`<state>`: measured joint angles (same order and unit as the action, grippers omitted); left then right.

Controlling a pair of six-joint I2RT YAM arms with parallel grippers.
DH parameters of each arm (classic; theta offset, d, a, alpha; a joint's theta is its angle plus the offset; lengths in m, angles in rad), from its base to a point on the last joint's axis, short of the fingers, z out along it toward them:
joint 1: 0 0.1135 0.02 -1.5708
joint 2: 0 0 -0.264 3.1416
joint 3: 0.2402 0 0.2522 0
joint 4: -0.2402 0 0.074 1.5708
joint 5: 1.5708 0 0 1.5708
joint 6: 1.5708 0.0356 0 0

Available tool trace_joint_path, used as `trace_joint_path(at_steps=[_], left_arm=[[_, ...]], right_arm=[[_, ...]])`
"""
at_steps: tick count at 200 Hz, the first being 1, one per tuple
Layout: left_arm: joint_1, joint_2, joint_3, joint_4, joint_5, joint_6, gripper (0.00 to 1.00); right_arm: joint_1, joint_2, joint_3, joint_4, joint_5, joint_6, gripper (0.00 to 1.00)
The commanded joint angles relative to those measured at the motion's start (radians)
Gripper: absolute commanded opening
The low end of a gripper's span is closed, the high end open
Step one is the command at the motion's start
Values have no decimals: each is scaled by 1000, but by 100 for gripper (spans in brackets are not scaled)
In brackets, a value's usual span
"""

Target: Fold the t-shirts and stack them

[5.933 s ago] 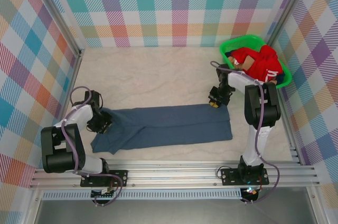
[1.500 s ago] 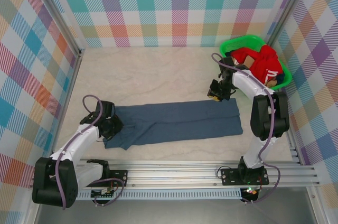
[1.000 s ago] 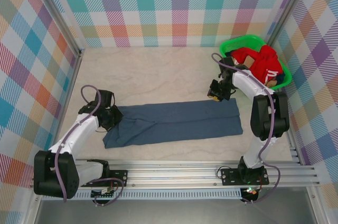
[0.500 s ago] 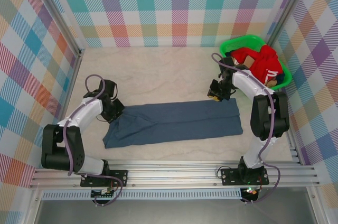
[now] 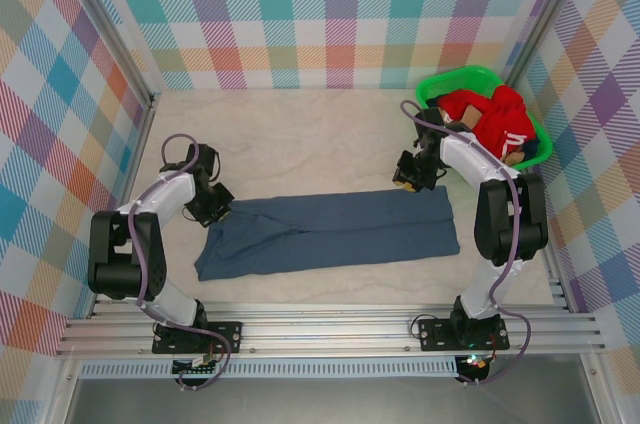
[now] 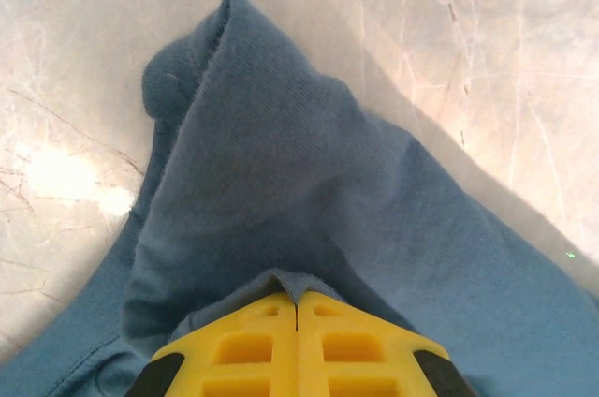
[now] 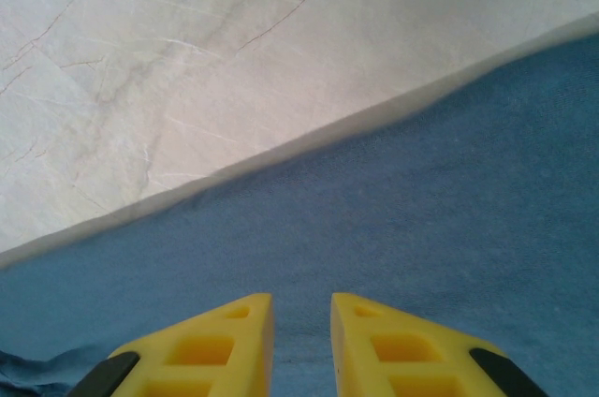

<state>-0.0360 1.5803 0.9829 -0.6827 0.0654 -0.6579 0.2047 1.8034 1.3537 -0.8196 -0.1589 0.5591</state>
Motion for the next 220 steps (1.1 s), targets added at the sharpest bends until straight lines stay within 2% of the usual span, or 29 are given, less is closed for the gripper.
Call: trace_joint_path(at_steps=[1,4,11,37,64,73,99,119,144,176,205,220], left_arm=[[16,25,47,-46,-30,30,22],[16,24,49,-52,-38,30,27],[13,14,55,-66,-56,30,33],[-53,-93,63,-68,-75,33,41],[-143,-116,32,46,68,38,44],[-175,-96,25,83,99,49,44],[-229,-5,55,74,119,91,42],[-251,37,59,81,127,117,42],[-273,54,61,97,131,123,39],[-307,39,55,77,117,124,31],[-320,8,39,44,101,123,21],[-323,5,31,30,98,120,13]], right_arm=[[8,-22,-16,-8,-16,-24,23],[7,-24,-17,-7,-16,-24,23],[7,-27,-19,-6,-16,-24,23],[7,-50,-24,-6,-18,-29,23],[14,-89,-42,8,-67,-39,24],[22,-111,-61,43,-126,-48,27],[61,-192,-144,208,-397,-61,38],[102,-273,-203,328,-523,-46,44],[120,-340,-274,419,-564,40,45],[121,-361,-312,413,-537,63,44],[120,-350,-299,380,-516,43,42],[121,-341,-291,371,-506,41,41]])
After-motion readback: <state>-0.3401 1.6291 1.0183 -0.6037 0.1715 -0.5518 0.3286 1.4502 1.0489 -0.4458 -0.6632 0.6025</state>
